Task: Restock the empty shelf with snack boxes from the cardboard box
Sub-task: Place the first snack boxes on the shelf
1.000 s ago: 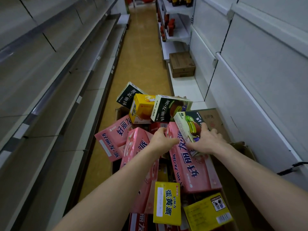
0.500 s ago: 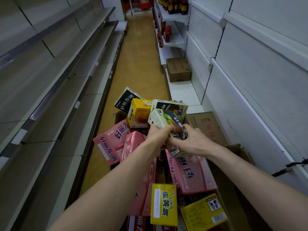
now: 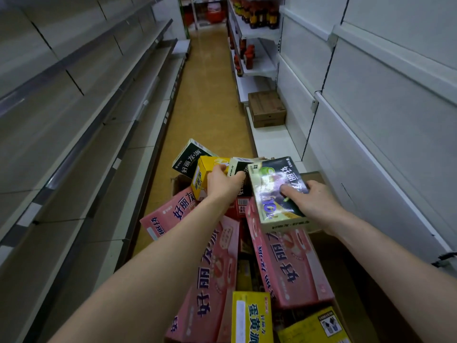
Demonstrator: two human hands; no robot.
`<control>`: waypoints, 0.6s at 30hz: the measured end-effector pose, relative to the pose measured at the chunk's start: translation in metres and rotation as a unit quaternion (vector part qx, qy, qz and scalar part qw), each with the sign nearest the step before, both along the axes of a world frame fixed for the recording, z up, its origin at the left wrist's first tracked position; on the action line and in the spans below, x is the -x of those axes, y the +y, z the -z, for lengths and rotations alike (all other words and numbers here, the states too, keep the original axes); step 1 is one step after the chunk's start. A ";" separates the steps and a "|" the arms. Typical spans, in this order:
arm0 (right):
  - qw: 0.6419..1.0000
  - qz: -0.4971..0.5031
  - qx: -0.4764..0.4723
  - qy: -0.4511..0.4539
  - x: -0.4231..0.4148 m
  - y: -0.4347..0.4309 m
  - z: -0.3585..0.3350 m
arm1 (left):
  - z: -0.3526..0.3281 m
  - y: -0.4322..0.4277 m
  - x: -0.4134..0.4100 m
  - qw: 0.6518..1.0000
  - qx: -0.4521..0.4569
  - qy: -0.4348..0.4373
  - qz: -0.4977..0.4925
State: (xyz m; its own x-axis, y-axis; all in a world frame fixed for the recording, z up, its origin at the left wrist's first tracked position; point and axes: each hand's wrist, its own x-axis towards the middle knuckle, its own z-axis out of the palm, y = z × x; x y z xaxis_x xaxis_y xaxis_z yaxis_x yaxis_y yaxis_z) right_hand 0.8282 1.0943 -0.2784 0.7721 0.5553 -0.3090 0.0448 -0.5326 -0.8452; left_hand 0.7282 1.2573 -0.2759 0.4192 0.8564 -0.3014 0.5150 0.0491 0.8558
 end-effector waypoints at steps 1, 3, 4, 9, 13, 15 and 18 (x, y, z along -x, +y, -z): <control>1.000 0.008 -0.006 -0.008 -0.003 0.000 0.001 | 0.001 0.005 -0.004 0.999 -0.035 0.016 0.013; 1.000 0.015 -0.012 -0.024 -0.005 0.002 0.002 | 0.002 0.012 -0.015 0.995 -0.080 0.038 0.036; 0.999 0.015 -0.011 -0.032 -0.005 0.004 0.003 | 0.003 0.014 -0.020 0.994 -0.092 0.044 0.044; 0.998 0.019 -0.043 -0.032 -0.004 0.013 0.008 | 0.016 0.021 -0.036 0.984 -0.119 0.109 0.079; 0.999 0.008 -0.046 -0.029 -0.008 0.012 0.013 | 0.022 0.027 -0.034 0.974 -0.152 0.147 0.076; 0.998 0.010 -0.053 -0.028 -0.010 0.010 0.015 | 0.019 0.030 -0.033 0.975 -0.158 0.139 0.072; 0.998 0.015 -0.062 -0.020 -0.014 0.006 0.014 | 0.013 0.028 -0.029 0.983 -0.137 0.106 0.063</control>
State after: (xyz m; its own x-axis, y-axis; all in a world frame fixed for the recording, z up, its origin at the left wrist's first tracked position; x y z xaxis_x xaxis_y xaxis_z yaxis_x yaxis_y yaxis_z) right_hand 0.8419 1.0999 -0.2926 0.7992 0.5641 -0.2077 0.0655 -0.4252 -0.9027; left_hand 0.7575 1.2848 -0.2885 0.4789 0.8634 -0.1585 0.6707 -0.2434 0.7007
